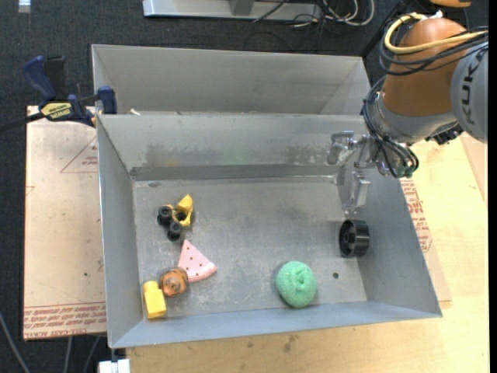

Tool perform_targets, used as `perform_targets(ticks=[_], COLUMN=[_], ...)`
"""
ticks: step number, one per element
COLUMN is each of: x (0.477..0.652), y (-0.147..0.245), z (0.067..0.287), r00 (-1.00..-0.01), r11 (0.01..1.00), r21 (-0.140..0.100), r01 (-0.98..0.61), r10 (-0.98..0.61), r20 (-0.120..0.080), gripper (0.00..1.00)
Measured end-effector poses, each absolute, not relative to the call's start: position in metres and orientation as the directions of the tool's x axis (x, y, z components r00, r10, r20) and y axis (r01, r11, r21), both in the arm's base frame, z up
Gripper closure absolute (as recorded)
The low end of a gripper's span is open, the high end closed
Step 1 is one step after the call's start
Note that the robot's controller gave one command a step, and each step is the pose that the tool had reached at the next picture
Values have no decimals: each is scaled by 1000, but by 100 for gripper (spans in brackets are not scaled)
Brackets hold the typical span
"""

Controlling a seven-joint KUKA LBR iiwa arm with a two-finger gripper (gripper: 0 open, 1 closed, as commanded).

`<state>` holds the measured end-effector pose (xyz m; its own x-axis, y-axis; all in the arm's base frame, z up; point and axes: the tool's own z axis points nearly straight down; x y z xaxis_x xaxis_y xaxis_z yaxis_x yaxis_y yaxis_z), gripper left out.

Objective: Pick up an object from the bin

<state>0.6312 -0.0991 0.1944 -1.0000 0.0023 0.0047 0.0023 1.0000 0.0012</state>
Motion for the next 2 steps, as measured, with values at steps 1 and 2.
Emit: perform_targets(ticks=[1,2], x=[621,586], y=[-103,-142], z=[198,158], r00=[-998,-995], r11=[998,995], r21=[1,0], r01=[-60,-95], r10=[-60,-95], r20=[-3,-5], gripper=[0,0])
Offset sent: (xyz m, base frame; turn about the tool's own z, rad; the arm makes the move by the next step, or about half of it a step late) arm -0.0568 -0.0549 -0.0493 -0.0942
